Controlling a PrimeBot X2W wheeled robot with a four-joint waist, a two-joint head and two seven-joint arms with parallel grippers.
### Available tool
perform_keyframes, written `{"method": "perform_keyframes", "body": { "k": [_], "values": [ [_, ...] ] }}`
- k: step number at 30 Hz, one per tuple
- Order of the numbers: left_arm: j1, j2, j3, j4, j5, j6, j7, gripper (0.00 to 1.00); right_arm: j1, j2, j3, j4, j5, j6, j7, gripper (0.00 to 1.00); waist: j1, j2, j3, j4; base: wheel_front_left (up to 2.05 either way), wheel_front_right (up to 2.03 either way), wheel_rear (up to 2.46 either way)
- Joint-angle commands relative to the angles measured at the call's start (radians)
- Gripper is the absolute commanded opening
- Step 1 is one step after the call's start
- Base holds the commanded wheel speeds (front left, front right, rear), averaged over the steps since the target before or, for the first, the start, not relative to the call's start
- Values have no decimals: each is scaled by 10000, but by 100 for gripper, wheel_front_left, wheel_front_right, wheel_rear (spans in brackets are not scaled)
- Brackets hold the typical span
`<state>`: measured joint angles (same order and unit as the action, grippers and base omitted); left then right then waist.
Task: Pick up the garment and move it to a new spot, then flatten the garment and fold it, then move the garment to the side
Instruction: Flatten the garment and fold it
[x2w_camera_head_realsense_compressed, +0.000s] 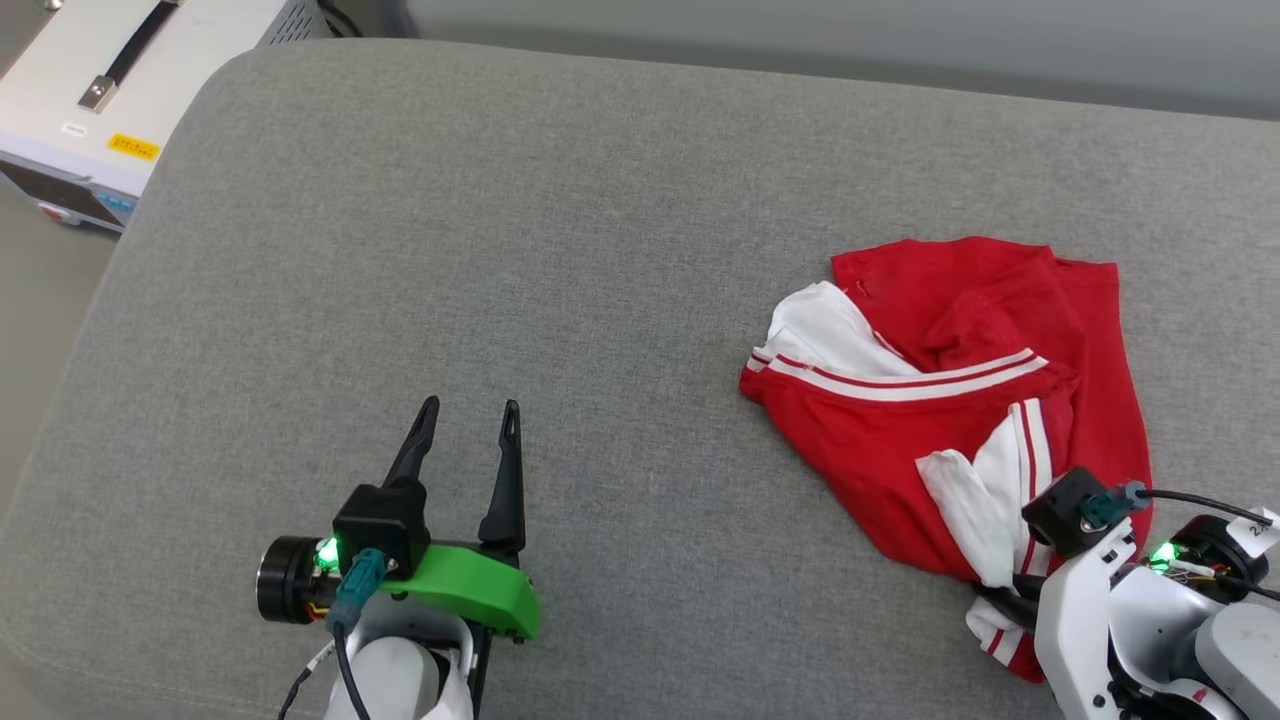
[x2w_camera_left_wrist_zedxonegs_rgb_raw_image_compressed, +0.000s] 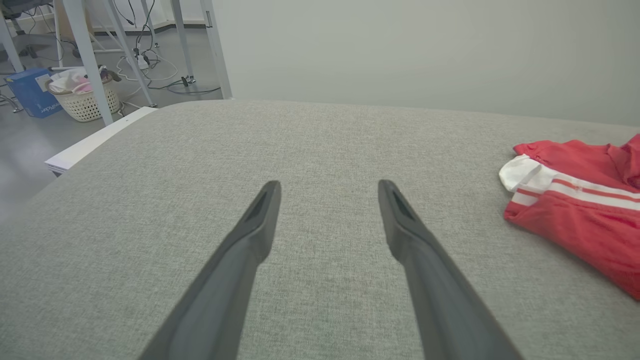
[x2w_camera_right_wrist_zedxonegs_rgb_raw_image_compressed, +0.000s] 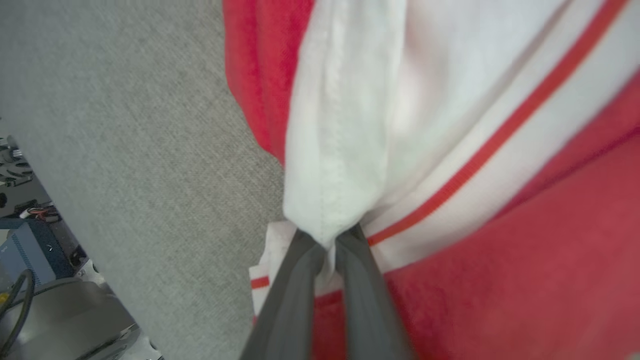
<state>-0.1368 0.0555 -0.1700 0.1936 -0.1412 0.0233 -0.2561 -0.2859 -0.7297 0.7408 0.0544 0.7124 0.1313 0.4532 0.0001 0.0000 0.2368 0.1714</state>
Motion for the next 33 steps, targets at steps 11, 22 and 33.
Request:
{"method": "perform_keyframes", "body": {
  "k": [11,22,33],
  "values": [
    [336,-52,71,40,26,82,-57,100,1474,438,-2727,-1093,1123,-6,-1940,0,-1,0,-837,-756,0,0,0],
    [371,-53,13,138,13,45,-57,100,2870,1392,-6297,185,2032,-6,-3665,0,-1,0,-791,-901,0,0,0],
    [331,-53,-23,319,17,33,-57,100,2654,2322,-8436,4903,2567,-6,-5218,0,-1,0,-692,-733,0,0,0]
  ]
}}
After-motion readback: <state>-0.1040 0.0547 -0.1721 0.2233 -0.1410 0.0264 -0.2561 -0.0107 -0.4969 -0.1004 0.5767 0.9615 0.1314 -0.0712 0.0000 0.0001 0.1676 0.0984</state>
